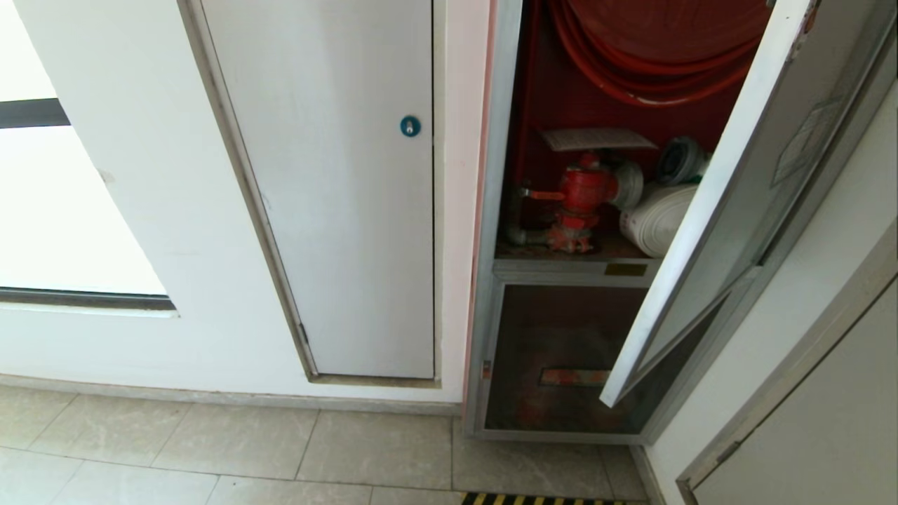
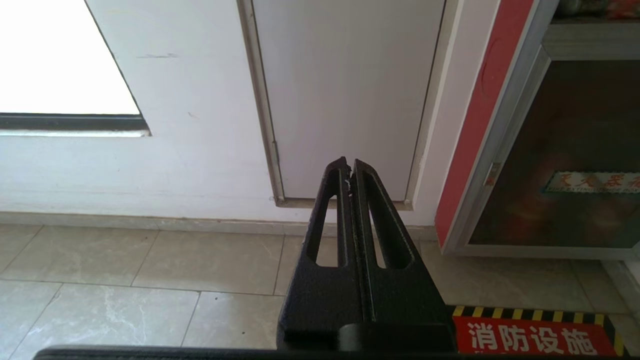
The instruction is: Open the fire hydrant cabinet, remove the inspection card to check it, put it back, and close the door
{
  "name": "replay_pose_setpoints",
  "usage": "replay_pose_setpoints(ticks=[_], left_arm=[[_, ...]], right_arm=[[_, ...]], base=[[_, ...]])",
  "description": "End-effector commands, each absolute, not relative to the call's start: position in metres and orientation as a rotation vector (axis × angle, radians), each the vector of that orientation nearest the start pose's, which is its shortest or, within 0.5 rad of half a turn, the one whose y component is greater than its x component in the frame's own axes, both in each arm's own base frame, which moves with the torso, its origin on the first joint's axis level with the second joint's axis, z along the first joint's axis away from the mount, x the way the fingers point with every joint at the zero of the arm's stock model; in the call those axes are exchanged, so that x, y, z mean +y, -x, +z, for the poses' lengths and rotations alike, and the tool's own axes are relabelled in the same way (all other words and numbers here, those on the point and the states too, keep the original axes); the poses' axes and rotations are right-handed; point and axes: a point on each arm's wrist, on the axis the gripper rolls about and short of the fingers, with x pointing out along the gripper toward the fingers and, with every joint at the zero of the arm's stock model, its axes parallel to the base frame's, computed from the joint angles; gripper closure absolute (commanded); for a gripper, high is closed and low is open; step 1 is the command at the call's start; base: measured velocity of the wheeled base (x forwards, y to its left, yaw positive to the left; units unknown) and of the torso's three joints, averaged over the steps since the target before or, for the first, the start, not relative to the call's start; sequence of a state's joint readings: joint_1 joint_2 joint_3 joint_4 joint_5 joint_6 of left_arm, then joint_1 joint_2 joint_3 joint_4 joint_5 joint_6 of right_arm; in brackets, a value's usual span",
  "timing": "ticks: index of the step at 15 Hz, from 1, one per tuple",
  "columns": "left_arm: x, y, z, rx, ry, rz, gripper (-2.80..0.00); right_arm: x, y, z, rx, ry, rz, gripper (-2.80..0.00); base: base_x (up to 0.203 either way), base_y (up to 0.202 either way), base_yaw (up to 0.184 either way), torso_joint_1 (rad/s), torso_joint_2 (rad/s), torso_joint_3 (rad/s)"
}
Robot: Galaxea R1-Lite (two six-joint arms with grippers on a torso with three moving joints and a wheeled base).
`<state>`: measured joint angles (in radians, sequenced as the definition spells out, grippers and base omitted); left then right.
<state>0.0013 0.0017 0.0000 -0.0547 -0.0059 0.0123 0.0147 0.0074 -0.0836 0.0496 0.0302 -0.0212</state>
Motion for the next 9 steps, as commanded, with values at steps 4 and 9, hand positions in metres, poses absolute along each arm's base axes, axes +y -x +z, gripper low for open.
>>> replay_pose_setpoints(ticks=[4,9], left_arm=[[0.0,0.021,0.076,-0.032,-0.012,-0.004,0.0],[0.0,0.021,0.076,-0.033,-0.012,-0.004,0.0]], right_arm=[[0.004,0.029,0.15,0.037,0.016,0.239,0.0],[0.01,-0.029,0.21,0.202,-0.035,0.476,0.0]], base=[[0.0,0.0,0.0,0.0,0.0,0.0],[0.0,0.0,0.0,0.0,0.0,0.0]])
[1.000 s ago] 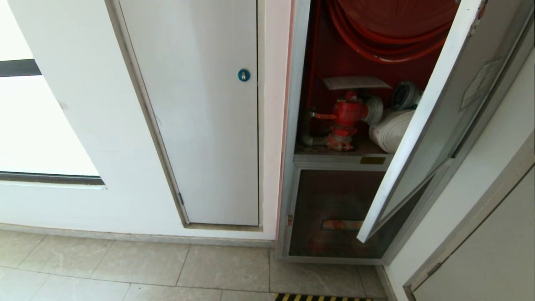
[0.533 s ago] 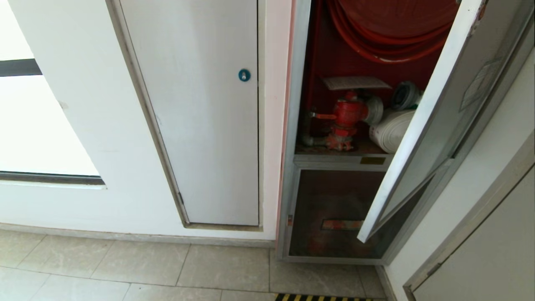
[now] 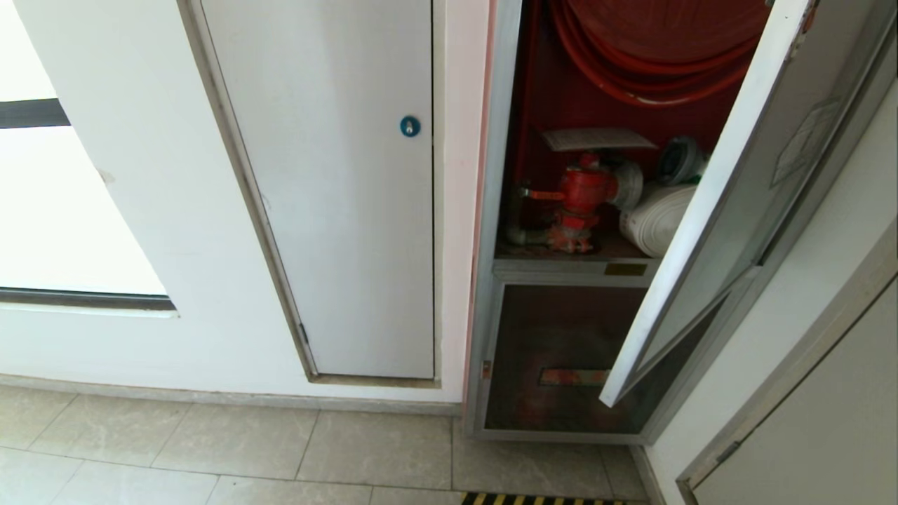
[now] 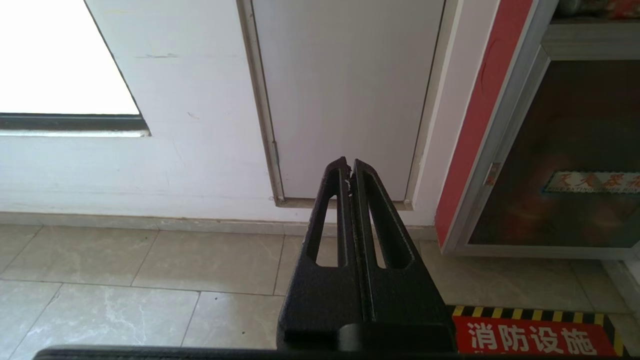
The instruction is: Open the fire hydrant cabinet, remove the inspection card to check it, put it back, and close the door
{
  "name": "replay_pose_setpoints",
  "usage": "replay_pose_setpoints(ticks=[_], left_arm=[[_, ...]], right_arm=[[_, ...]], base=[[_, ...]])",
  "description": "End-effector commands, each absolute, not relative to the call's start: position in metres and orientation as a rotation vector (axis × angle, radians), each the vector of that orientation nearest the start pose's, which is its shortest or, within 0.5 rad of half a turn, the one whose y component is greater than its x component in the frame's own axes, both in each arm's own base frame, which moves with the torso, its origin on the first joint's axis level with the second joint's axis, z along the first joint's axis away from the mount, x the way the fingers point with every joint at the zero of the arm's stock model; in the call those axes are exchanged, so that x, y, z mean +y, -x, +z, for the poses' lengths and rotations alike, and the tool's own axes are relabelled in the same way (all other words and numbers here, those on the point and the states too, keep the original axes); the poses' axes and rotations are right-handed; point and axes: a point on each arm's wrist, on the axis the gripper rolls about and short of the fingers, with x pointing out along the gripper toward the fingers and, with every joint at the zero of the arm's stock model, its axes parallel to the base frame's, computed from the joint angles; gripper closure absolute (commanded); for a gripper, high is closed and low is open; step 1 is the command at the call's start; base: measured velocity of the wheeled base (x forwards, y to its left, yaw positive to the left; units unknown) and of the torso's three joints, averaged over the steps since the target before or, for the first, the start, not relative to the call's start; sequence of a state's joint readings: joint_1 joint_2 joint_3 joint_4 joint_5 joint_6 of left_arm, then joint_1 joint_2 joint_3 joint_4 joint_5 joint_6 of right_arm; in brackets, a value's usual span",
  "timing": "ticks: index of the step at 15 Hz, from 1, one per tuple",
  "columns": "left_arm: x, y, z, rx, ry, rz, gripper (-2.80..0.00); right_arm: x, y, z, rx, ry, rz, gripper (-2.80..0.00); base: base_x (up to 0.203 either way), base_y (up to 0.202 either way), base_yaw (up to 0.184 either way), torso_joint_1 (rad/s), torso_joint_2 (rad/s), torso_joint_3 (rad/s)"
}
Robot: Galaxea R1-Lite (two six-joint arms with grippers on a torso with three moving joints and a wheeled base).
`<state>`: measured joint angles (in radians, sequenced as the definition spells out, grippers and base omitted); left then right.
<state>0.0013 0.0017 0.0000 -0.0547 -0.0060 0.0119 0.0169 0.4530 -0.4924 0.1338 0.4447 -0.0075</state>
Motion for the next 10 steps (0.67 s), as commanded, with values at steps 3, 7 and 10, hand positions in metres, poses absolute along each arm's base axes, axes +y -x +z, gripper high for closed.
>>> replay_pose_setpoints(ticks=[3,7,10], left_arm=[[0.0,0.021,0.076,-0.032,-0.012,-0.004,0.0],[0.0,0.021,0.076,-0.032,-0.012,-0.004,0.0],[0.0,0.021,0.076,-0.032,-0.012,-0.004,0.0]], right_arm=[[0.015,-0.085,0.244,0.258,-0.109,0.575,0.0],[0.04,-0.126,0.293,0.187,-0.14,0.711,0.0],[0.066,-0.124,0.302,0.015,-0.024,0.709,0.0]], base=[[0.0,0.0,0.0,0.0,0.0,0.0],[0.0,0.0,0.0,0.0,0.0,0.0],[0.0,0.0,0.0,0.0,0.0,0.0]])
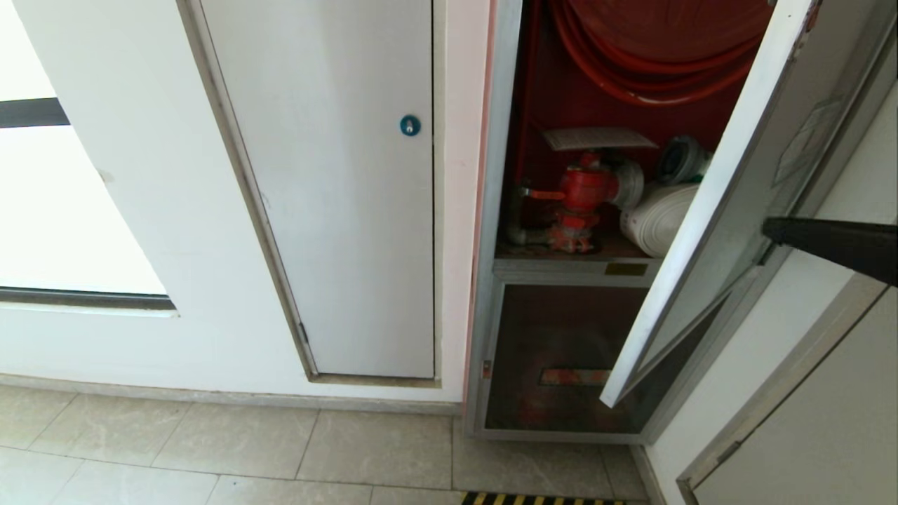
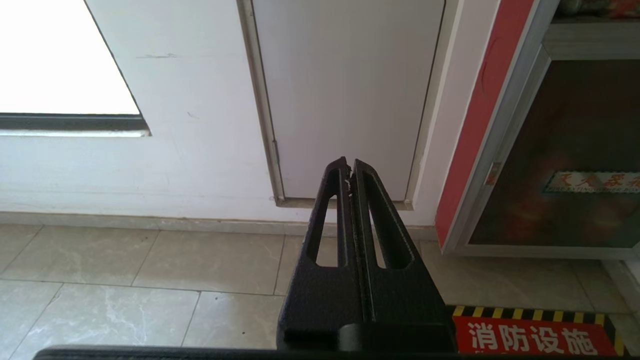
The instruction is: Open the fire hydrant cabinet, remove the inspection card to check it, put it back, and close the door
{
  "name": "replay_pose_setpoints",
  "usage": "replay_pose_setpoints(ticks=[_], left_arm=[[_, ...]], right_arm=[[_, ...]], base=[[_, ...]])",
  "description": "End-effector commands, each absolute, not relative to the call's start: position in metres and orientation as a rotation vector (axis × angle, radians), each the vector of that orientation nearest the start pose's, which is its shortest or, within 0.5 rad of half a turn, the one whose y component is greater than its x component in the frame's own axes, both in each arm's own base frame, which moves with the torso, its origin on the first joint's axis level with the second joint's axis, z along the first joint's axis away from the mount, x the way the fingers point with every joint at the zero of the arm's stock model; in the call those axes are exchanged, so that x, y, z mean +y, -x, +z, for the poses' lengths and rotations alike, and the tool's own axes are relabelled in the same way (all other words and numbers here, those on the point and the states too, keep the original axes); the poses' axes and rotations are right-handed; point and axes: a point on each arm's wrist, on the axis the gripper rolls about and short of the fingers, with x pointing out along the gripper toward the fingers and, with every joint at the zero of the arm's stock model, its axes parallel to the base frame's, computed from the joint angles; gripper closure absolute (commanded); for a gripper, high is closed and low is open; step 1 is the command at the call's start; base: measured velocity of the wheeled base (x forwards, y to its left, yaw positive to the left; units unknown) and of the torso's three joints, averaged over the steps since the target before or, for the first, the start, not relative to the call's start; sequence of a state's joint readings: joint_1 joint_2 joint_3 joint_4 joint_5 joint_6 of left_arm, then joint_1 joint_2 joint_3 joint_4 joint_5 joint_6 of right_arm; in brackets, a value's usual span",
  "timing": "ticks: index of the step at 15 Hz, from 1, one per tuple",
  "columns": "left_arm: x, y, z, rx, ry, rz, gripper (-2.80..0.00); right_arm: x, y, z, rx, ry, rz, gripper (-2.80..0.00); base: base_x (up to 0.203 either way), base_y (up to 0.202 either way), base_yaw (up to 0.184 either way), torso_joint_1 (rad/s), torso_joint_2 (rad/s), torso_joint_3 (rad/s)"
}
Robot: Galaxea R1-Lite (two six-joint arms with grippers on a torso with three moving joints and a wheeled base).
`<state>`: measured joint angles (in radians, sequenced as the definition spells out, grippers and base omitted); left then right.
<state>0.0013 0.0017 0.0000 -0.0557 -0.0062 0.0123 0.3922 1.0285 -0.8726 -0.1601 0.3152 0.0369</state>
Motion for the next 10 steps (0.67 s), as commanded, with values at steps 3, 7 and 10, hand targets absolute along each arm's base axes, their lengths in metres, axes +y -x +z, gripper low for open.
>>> replay_pose_setpoints(ticks=[3,7,10], left_arm=[[0.0,0.021,0.076,-0.035,-0.012,-0.004,0.0],[0.0,0.021,0.076,-0.034,-0.012,-0.004,0.0],[0.0,0.021,0.076,-0.034,-0.012,-0.004,0.0]], right_arm=[[0.087,-0.128,0.309,-0.232,0.038,0.569,0.0],[0.109,-0.161,0.295,-0.288,0.082,0.521,0.0],[0.126,-0.189,0.292,-0.376,0.07,0.426,0.0]], base=[[0.0,0.0,0.0,0.0,0.0,0.0],[0.0,0.0,0.0,0.0,0.0,0.0],[0.0,0.0,0.0,0.0,0.0,0.0]])
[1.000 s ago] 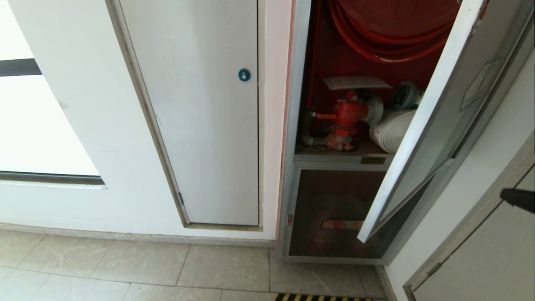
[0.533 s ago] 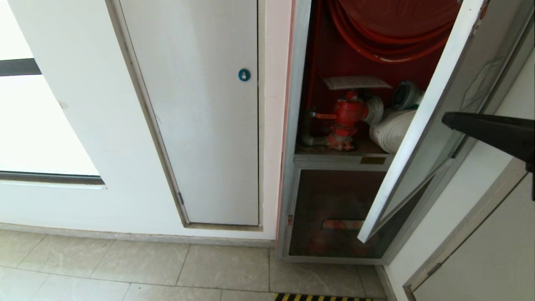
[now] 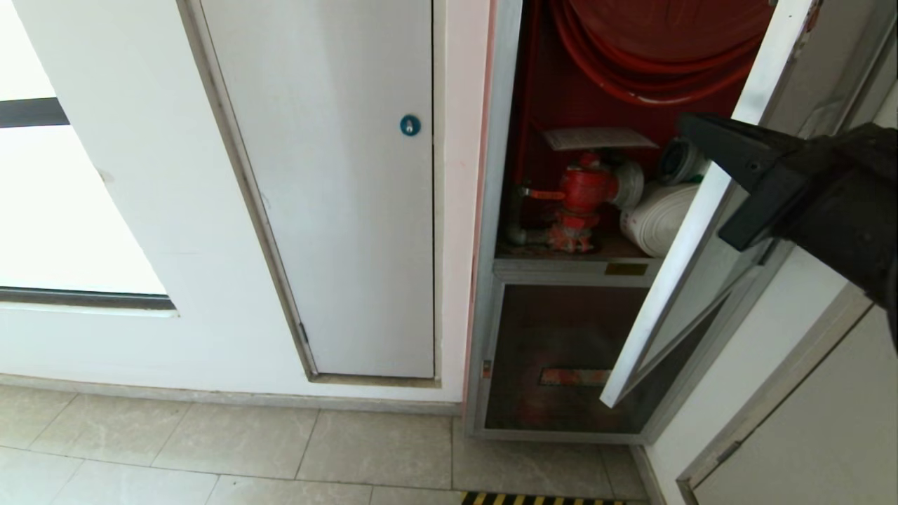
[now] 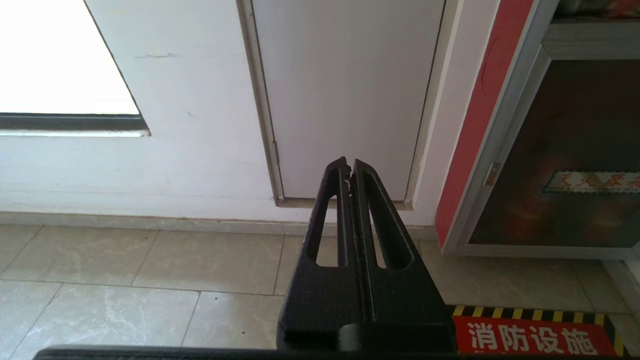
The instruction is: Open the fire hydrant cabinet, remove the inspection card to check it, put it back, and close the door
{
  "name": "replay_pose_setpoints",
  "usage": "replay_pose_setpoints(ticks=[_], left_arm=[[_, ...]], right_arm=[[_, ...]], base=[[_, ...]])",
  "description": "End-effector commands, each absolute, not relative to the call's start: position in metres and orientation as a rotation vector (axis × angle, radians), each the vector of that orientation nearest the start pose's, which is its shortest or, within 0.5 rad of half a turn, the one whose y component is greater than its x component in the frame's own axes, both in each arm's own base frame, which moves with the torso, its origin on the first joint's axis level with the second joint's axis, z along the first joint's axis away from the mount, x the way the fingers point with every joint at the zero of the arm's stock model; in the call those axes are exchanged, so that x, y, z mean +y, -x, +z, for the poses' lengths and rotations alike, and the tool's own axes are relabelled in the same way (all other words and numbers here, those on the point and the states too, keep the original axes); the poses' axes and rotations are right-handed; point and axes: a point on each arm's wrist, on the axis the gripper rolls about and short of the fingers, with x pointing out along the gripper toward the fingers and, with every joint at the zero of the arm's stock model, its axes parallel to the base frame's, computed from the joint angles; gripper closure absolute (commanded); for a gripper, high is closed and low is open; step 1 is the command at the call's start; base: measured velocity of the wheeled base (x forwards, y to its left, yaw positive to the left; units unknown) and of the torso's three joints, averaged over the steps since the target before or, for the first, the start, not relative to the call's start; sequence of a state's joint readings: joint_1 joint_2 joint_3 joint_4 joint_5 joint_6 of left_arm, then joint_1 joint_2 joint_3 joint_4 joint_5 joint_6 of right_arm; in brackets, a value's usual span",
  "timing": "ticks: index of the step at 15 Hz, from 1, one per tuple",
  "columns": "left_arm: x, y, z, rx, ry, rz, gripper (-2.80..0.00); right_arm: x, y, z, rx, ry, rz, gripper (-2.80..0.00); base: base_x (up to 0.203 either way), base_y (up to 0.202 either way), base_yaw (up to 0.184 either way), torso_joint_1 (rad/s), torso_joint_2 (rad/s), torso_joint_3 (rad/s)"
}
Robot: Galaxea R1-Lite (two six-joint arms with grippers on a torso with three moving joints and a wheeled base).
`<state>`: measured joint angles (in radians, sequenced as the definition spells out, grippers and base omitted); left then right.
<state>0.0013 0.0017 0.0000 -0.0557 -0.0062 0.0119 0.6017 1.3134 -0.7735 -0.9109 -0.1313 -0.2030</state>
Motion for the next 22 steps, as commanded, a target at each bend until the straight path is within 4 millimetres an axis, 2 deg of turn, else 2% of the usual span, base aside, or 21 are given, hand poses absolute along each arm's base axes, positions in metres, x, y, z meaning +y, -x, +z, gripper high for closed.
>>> replay_pose_setpoints(ticks=[1,5,9,14,22], left_arm=[[0.0,0.021,0.076,-0.034,-0.012,-0.004,0.0],[0.0,0.021,0.076,-0.034,-0.012,-0.004,0.0],[0.0,0.021,0.076,-0.032,-0.012,-0.004,0.0],[0.0,0.021,0.076,-0.032,-0.012,-0.004,0.0],[0.0,0.021,0.076,-0.033,-0.012,-0.004,0.0]], right_arm=[[0.128,-0.196,0.294,-0.413,0.067,0.385,0.0],[0.119,-0.207,0.3,-0.443,0.073,0.312,0.0],[0.12,-0.226,0.305,-0.454,0.071,0.282,0.0],[0.122,-0.238,0.314,-0.466,0.049,0.19,0.0],[0.114,-0.233,0.32,-0.468,0.025,0.086,0.0]], base=[[0.0,0.0,0.0,0.0,0.0,0.0],[0.0,0.0,0.0,0.0,0.0,0.0],[0.0,0.0,0.0,0.0,0.0,0.0],[0.0,0.0,0.0,0.0,0.0,0.0],[0.0,0.0,0.0,0.0,0.0,0.0]])
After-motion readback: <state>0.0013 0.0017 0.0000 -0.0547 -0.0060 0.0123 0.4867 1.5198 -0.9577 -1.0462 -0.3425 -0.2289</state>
